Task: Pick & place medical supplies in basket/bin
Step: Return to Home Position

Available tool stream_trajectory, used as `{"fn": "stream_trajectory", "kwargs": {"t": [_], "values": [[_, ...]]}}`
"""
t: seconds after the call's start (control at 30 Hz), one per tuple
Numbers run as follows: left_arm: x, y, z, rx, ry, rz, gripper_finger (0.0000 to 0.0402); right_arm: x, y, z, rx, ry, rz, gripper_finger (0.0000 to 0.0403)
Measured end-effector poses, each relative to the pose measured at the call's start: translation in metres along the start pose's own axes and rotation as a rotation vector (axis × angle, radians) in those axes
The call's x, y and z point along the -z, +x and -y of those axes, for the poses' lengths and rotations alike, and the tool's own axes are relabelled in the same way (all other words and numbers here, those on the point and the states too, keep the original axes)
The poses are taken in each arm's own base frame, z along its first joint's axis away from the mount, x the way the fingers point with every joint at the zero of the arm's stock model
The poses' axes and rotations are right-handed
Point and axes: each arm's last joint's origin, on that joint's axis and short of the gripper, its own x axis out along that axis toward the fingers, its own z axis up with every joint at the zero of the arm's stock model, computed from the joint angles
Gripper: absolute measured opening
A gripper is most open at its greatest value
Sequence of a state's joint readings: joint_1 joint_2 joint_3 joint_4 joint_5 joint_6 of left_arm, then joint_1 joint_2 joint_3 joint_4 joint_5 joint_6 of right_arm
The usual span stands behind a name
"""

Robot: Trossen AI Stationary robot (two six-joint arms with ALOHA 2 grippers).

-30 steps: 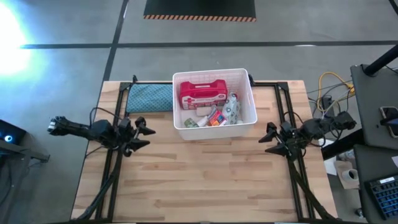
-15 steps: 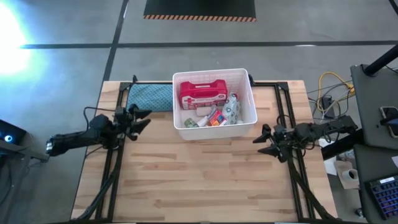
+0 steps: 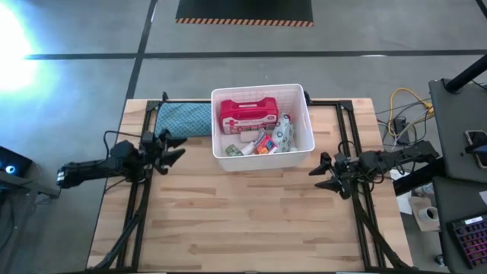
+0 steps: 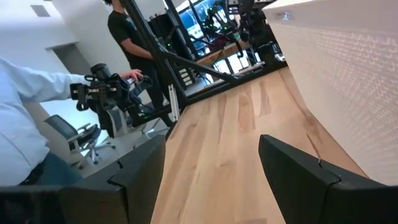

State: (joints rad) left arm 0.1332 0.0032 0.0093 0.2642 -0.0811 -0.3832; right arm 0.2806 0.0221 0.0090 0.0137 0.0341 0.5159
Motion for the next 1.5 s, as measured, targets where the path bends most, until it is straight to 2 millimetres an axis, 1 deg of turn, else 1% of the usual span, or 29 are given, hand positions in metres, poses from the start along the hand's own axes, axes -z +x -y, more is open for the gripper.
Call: {"fn": "stream_trajectory", "kwargs": {"t": [0.47, 0.63, 0.7, 0.77, 0.9, 1.1, 1.17, 1.33, 1.5], "values": [[0.001, 0.000, 0.000, 0.004, 0.012, -0.005, 0.0242, 0.001, 0.000, 0.000, 0.003, 0.000, -0.006, 0.0249], [0.012, -0.001, -0.002, -0.017, 0.246, -0.120, 0.0242, 0.001, 0.000, 0.000, 0.003, 0.000, -0.006, 0.0249], [0.017, -0.002, -0.004, -0.035, 0.299, -0.171, 0.0242, 0.000, 0.000, 0.000, 0.003, 0.000, -0.006, 0.0249], [0.021, -0.003, -0.004, -0.032, 0.309, -0.222, 0.0242, 0.000, 0.000, 0.000, 0.003, 0.000, -0.006, 0.0249], [0.023, -0.003, -0.002, -0.004, 0.349, -0.232, 0.0242, 0.000, 0.000, 0.000, 0.004, 0.000, -0.005, 0.0249], [0.023, -0.003, -0.001, 0.030, 0.538, -0.236, 0.0242, 0.000, 0.000, 0.000, 0.004, 0.000, -0.005, 0.0249], [0.023, -0.003, -0.001, 0.031, 0.544, -0.236, 0.0242, 0.000, 0.000, 0.000, 0.004, 0.000, -0.005, 0.0249], [0.023, -0.003, -0.001, 0.025, 0.493, -0.231, 0.0242, 0.000, 0.000, 0.000, 0.004, 0.000, -0.005, 0.0249], [0.023, -0.003, -0.001, 0.025, 0.493, -0.235, 0.0242, 0.000, 0.000, 0.000, 0.004, 0.000, -0.005, 0.0249]]}}
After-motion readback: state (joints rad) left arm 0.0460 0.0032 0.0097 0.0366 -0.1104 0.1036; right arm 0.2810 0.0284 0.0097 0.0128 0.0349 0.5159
